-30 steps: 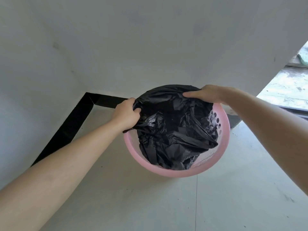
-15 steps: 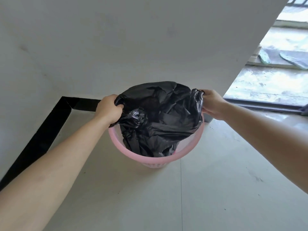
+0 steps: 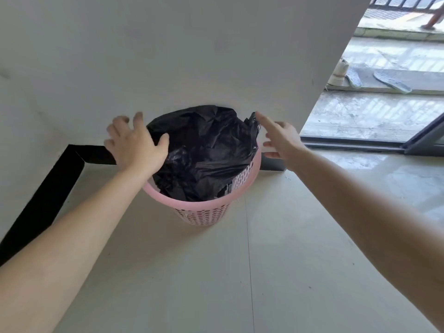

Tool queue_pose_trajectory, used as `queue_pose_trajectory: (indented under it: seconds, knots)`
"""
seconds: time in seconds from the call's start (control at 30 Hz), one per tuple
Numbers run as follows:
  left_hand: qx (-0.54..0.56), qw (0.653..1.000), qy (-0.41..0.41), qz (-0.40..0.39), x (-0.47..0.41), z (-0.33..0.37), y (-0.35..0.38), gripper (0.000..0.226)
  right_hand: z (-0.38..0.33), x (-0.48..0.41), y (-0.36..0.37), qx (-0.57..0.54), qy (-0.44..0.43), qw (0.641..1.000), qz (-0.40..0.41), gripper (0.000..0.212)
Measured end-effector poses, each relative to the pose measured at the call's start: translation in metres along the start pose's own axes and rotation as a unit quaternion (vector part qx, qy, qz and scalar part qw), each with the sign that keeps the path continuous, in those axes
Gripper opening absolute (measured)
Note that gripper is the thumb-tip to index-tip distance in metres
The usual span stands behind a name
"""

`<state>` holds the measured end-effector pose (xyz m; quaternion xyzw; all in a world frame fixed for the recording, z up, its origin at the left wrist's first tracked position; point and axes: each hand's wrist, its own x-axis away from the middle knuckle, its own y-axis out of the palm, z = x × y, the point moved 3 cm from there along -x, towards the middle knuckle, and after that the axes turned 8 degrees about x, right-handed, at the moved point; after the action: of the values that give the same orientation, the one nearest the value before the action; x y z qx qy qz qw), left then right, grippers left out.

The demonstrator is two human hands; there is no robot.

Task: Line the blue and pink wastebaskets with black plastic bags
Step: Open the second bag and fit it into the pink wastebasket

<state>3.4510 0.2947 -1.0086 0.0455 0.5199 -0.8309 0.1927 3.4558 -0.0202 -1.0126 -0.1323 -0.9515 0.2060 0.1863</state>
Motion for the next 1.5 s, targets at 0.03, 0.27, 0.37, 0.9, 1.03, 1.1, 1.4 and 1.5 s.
queue_pose_trajectory:
  seconds: [0.03,0.27,0.37,0.9,1.03,1.1,1.4,1.5]
  knots:
    - [0.009,0.996,0.076,0.037,0.006,0.015,-0.003,0.059,0.001,0.0,0.003,-0.014,-0.018,1.0,0.014,0.073]
    - [0.047,0.947,0.22,-0.228,0.095,0.085,0.038,0.06,0.063,0.012,0.016,0.007,0.028,0.999,0.024,0.022]
    - [0.014,0.945,0.297,-0.135,0.111,0.089,0.04,0.046,0.087,0.023,0.03,0.082,0.029,0.993,-0.082,0.022]
    - [0.033,0.875,0.477,0.077,0.127,0.082,0.006,0.043,0.035,-0.001,0.016,-0.048,0.005,0.999,-0.012,0.051]
    - [0.061,0.9,0.425,0.074,0.121,0.077,0.005,0.043,0.06,0.007,0.028,-0.153,0.045,0.986,0.056,0.038]
    - [0.069,0.904,0.416,0.075,0.12,0.077,0.005,0.042,0.074,0.013,0.032,-0.107,0.037,0.993,-0.018,0.024]
    - [0.138,0.929,0.341,0.038,0.121,0.091,0.014,0.03,0.077,0.022,0.011,-0.058,0.011,0.985,0.164,0.034]
    - [0.166,0.928,0.332,0.04,0.128,0.102,0.014,0.024,0.067,0.042,0.008,-0.048,0.016,0.968,0.245,0.039]
